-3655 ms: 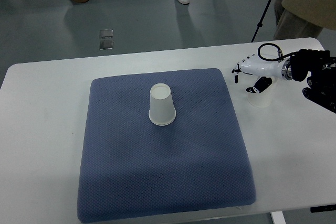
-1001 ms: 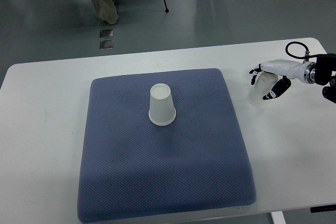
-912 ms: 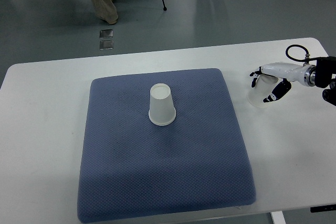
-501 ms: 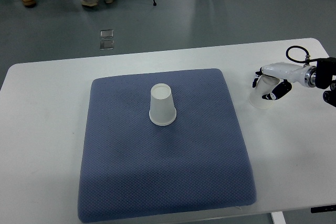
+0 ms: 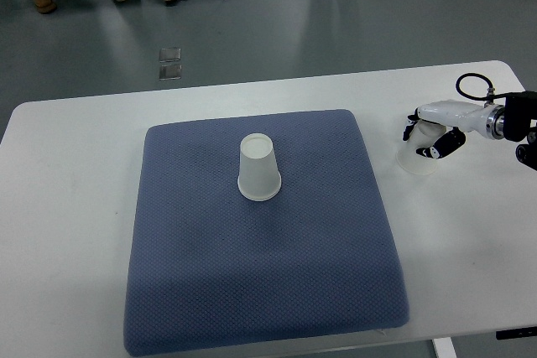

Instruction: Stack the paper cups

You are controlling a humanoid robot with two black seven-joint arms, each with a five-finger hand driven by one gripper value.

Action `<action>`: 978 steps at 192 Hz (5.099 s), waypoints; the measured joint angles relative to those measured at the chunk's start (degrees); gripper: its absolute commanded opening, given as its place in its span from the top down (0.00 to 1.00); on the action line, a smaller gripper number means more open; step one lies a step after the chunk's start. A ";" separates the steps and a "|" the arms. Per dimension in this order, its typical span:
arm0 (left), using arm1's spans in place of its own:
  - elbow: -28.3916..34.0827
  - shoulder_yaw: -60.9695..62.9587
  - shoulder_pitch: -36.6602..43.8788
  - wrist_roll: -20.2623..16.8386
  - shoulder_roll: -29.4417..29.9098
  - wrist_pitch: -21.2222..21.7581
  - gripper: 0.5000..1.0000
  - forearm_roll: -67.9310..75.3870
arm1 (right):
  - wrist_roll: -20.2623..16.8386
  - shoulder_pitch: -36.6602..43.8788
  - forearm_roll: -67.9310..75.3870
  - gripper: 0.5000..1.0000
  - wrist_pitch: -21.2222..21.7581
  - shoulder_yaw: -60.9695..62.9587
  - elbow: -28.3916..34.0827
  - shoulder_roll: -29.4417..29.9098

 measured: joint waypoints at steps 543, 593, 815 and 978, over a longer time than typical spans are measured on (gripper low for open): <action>0.00 -0.03 0.00 0.02 0.00 0.00 0.00 0.00 | 0.02 21.08 -0.30 1.00 13.42 7.67 20.16 11.76; 0.00 -0.05 0.00 0.02 0.00 0.00 0.00 0.00 | -0.46 19.61 -0.98 1.00 11.60 7.59 19.26 11.96; 0.00 -0.03 0.00 0.03 0.00 0.00 0.00 0.00 | -0.43 19.81 -0.09 0.21 12.58 12.32 19.28 11.98; 0.00 -0.04 0.00 0.00 0.00 0.00 0.00 0.00 | -6.27 7.24 59.68 0.21 -2.66 27.27 6.99 14.49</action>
